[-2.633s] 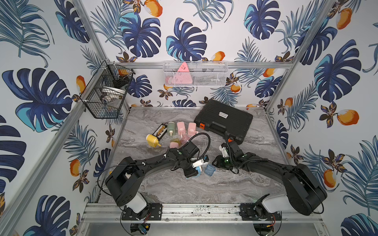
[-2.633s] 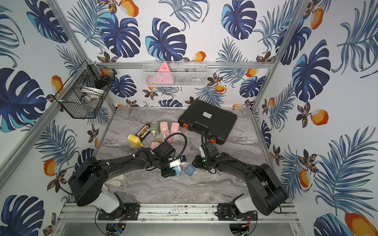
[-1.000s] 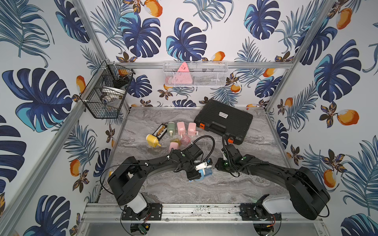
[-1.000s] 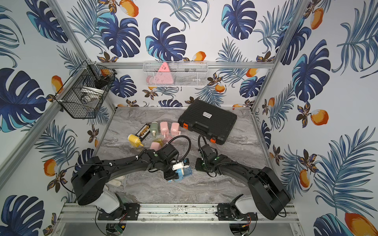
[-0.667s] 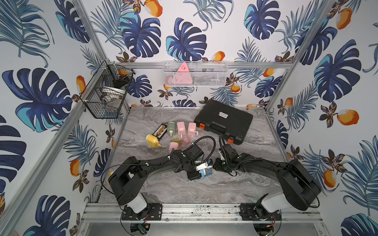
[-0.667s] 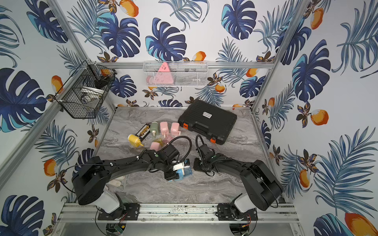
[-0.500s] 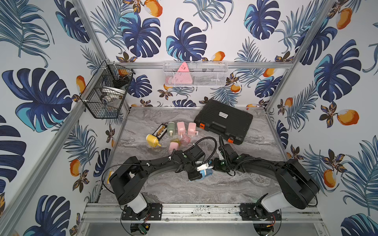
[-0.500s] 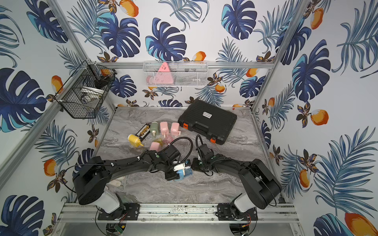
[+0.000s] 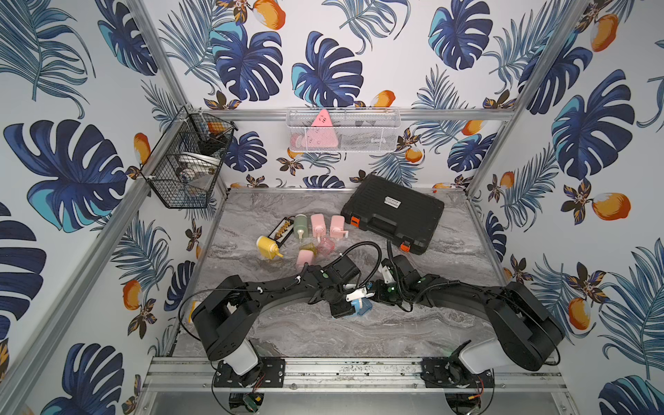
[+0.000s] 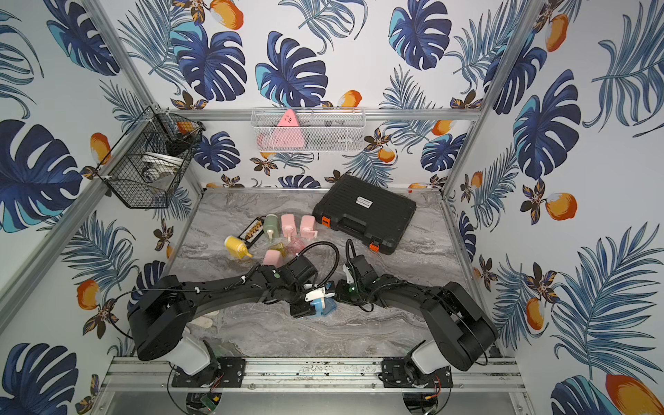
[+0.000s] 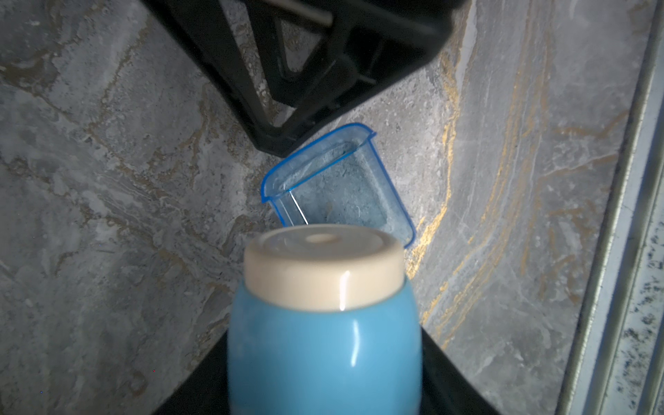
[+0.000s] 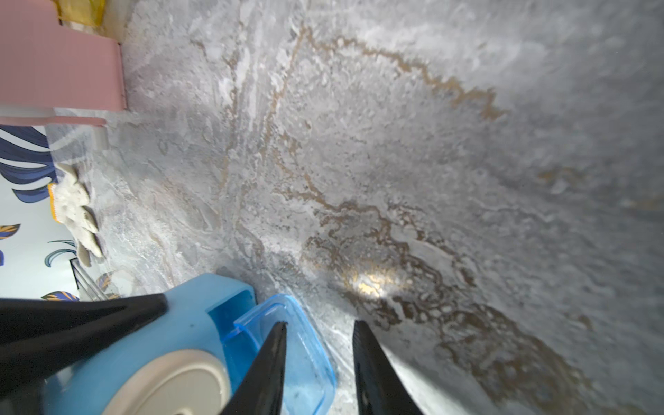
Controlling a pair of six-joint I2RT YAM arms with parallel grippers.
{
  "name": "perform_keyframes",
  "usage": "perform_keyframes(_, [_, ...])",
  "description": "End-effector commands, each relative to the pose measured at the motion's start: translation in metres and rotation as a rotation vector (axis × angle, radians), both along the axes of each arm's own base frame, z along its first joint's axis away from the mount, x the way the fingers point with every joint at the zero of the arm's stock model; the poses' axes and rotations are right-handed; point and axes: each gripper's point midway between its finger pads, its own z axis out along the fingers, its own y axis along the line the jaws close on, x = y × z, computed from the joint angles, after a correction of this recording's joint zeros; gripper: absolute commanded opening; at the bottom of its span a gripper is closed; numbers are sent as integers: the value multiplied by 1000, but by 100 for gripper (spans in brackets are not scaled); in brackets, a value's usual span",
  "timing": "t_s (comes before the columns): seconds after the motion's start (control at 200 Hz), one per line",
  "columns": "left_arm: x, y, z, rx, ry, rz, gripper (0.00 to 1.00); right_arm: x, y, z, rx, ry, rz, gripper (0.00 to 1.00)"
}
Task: Put the tray back into the pencil sharpener
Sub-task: Close the container of the pencil sharpener.
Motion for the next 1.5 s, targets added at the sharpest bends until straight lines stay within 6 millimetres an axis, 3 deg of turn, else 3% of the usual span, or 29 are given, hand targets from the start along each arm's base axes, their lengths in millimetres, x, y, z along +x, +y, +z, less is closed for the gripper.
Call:
perform_keyframes(0.0, [2, 14, -11, 74, -18, 8, 39, 0, -16, -5, -71, 11, -72, 35])
perform_keyframes(0.24, [-4, 15, -10, 73, 4, -9, 40, -2, -31, 11, -86, -68, -89, 37])
perform_keyframes(0.52, [-5, 13, -7, 59, 10, -13, 40, -18, -7, 29, -55, -146, 112, 42])
perform_keyframes(0.706, [-5, 13, -7, 56, 8, -13, 40, -19, 9, 19, -113, -149, 159, 40])
perform_keyframes(1.261, [-6, 12, -5, 36, 1, -12, 40, -12, 15, -1, -105, -89, 57, 23])
perform_keyframes(1.491, [-4, 9, -2, 15, -7, -6, 40, -17, 18, -4, -56, -40, 5, 21])
